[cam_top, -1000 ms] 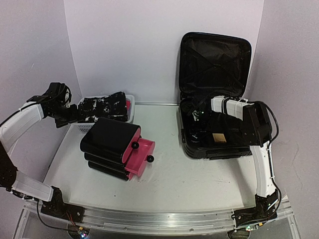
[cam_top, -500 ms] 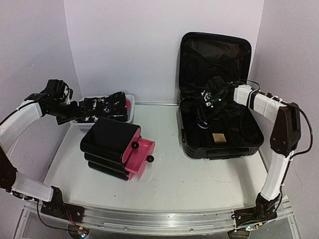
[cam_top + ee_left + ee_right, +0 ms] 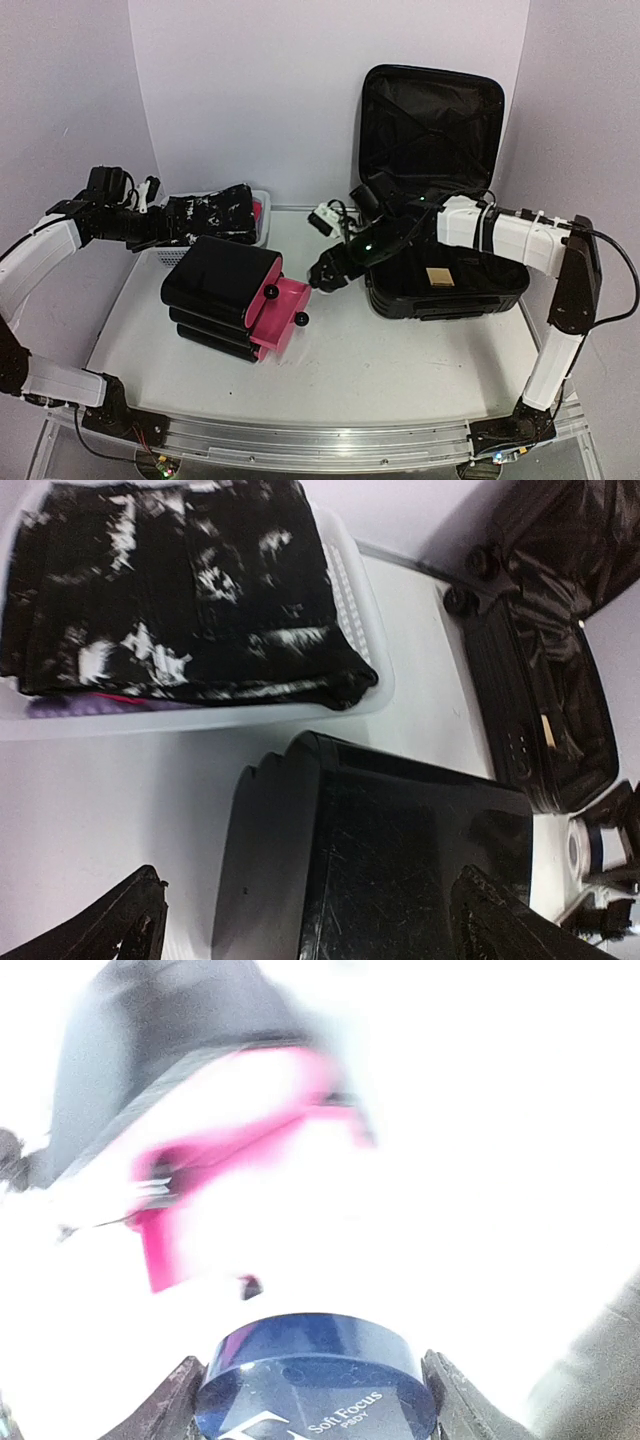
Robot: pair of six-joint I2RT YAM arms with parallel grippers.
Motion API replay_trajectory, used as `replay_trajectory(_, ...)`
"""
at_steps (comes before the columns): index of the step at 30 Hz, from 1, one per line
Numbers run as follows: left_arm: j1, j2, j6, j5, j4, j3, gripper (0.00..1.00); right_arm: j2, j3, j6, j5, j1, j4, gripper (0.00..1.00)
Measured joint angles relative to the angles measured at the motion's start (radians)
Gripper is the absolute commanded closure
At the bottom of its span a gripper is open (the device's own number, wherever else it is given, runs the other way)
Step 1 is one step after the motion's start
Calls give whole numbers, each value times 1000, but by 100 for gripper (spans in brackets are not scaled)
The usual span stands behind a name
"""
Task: Open, take out, and arrange the luggage
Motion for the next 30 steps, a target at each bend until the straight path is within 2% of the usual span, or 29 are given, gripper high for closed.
replay_trajectory(3, 0, 36, 21, 58, 0, 0, 1, 0, -10, 5, -23, 110, 85, 67)
replay_trajectory(5, 0, 41, 34, 82, 0, 0, 1, 0, -36, 24, -26, 136, 162, 68)
replay_trajectory(15, 0, 27, 63, 161, -3, 39, 1, 64, -78, 164, 102, 114, 393, 70)
replay_trajectory(22, 0, 27, 86, 181, 1, 140, 1, 144, -71, 192, 136, 115, 439, 70)
replay_trajectory(30, 0, 19, 150, 123, -2, 121, 1, 172, -51, 182, 155, 119, 419, 69)
